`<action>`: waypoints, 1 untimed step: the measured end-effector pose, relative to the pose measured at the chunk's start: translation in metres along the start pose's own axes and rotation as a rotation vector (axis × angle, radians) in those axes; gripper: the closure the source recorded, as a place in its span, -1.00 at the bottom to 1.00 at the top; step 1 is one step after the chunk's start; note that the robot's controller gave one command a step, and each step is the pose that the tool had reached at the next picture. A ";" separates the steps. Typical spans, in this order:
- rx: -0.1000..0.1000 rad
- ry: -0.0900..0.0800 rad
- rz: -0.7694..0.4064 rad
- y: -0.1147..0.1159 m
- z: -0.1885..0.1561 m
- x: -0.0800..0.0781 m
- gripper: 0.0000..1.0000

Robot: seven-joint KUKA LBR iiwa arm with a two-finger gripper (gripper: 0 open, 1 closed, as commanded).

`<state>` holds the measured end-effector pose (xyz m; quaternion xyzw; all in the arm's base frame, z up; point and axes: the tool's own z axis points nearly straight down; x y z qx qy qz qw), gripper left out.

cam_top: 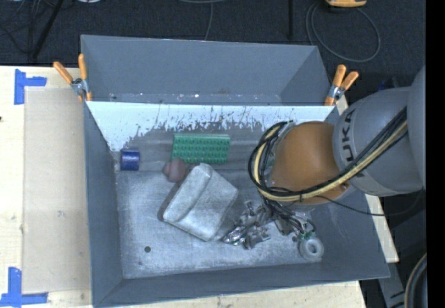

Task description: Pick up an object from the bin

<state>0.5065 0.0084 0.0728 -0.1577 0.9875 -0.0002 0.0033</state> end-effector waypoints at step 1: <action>0.001 -0.003 -0.216 -0.011 -0.209 -0.023 1.00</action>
Offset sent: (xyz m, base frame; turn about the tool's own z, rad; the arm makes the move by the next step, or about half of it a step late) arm 0.0221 -0.0046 0.2051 -0.2164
